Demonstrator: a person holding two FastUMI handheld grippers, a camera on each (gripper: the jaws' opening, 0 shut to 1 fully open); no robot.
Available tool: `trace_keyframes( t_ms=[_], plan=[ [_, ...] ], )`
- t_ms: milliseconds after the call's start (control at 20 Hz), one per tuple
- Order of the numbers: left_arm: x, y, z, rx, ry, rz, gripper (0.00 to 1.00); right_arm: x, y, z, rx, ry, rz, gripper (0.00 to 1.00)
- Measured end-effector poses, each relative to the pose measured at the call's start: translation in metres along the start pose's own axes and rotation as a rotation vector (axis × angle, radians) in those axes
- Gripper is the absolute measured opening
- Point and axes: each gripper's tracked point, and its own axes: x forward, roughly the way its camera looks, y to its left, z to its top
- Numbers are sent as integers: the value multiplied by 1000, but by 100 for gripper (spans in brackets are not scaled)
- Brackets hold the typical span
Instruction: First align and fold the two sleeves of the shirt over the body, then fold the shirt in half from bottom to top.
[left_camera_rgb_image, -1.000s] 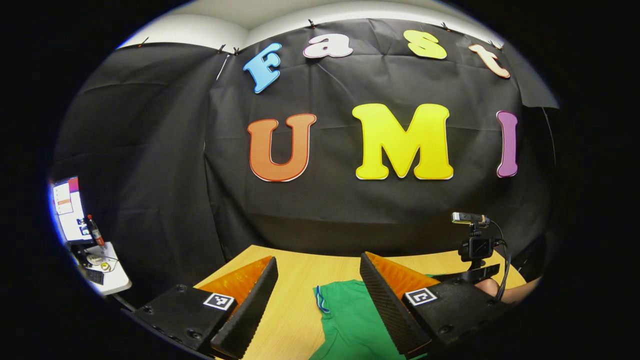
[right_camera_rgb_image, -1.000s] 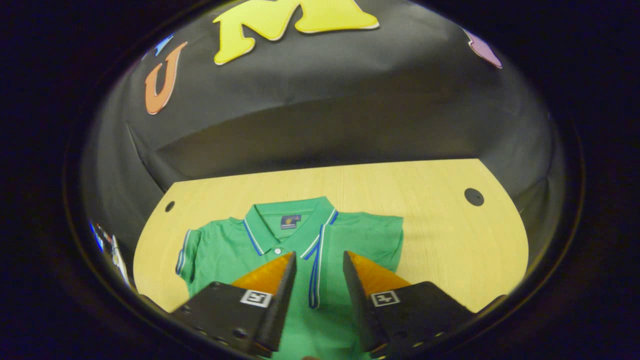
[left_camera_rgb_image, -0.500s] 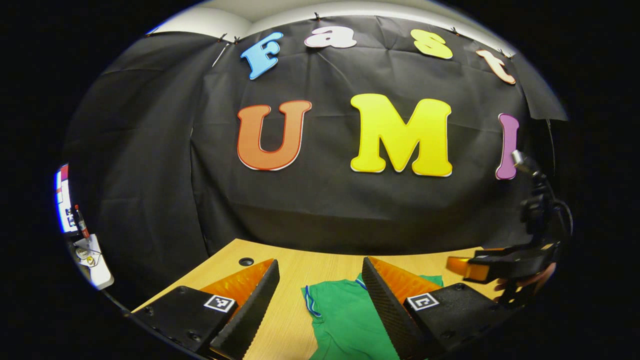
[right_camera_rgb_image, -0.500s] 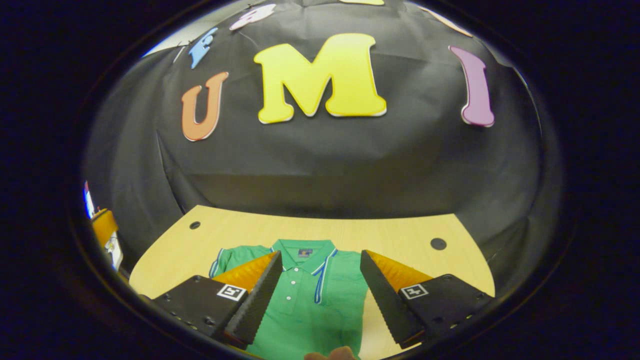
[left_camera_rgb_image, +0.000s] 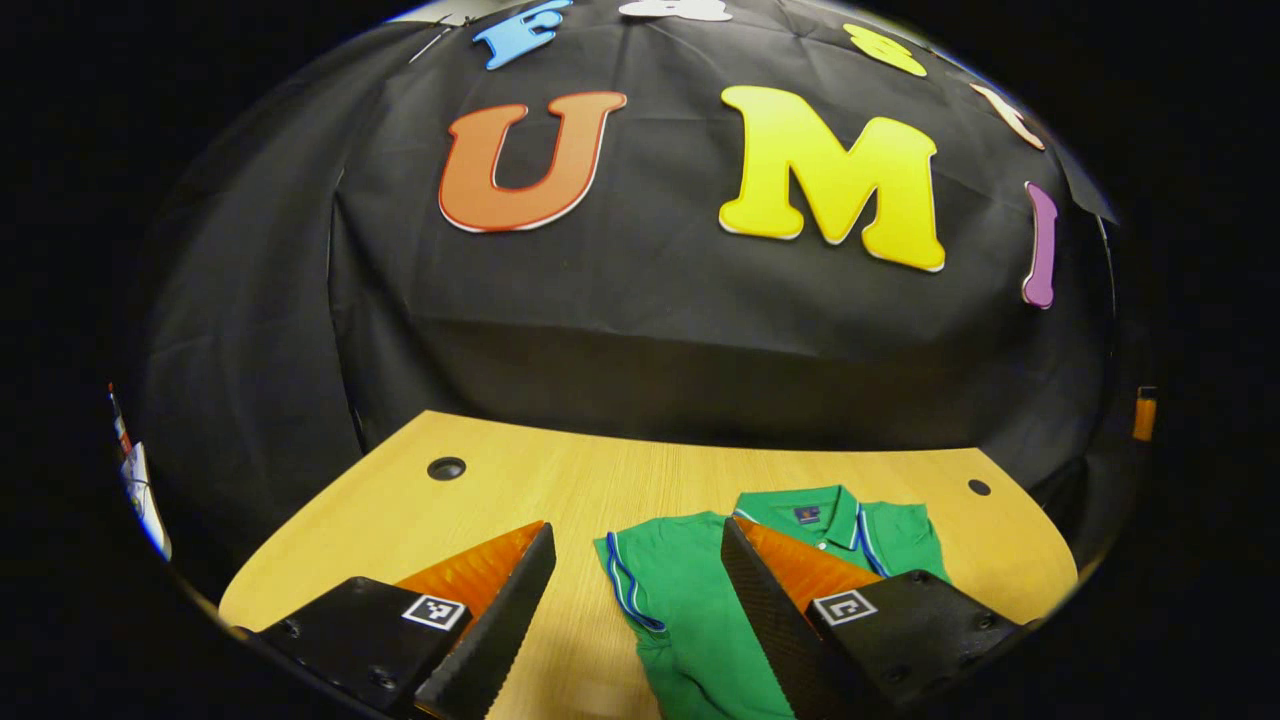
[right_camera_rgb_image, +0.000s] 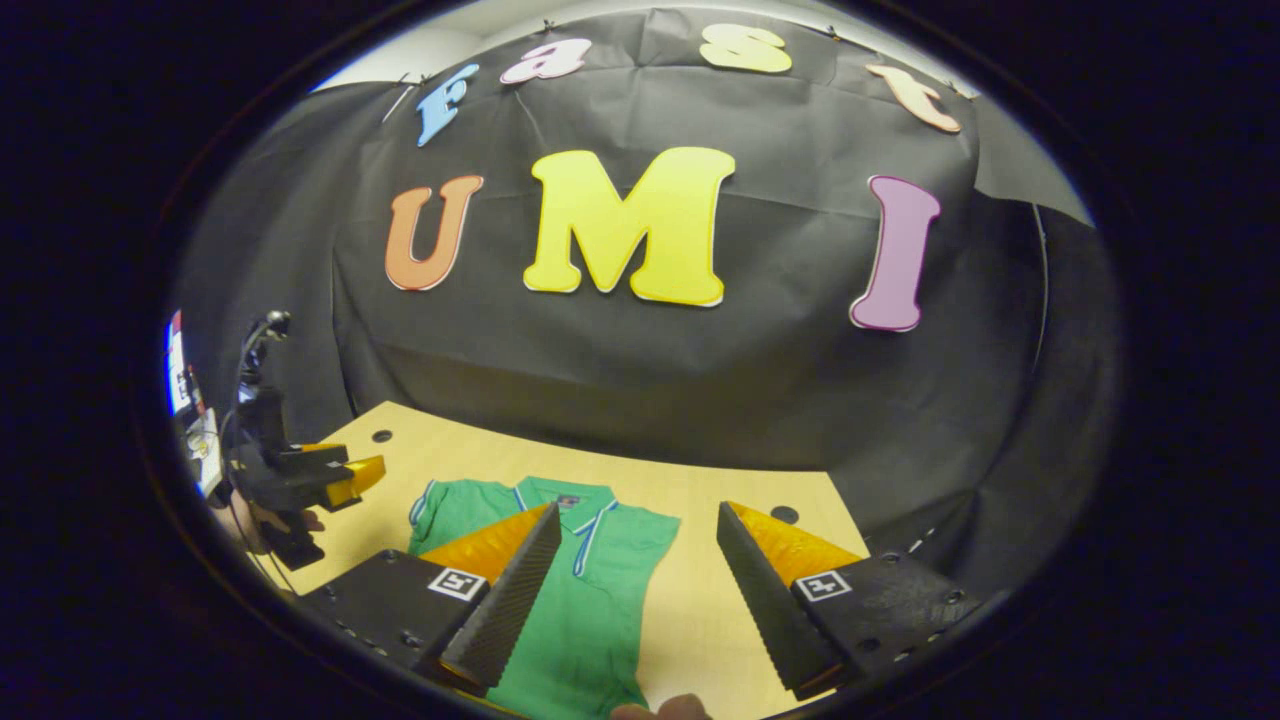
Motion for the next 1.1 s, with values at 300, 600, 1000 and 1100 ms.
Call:
trace_keyframes(
  t_ms=[300,600,1000,1100],
  plan=[
    [61,7,-64,-8,153,-36,100,-9,-10,-24,82,80,-36,97],
    [85,9,-91,14,216,-73,100,-6,-5,-32,110,116,-31,96],
    [92,-3,-105,-37,272,-138,37,-2,-6,-44,125,155,-40,96],
    [92,-5,-105,-37,276,-142,25,-2,-10,-47,124,159,-52,96]
  ],
)
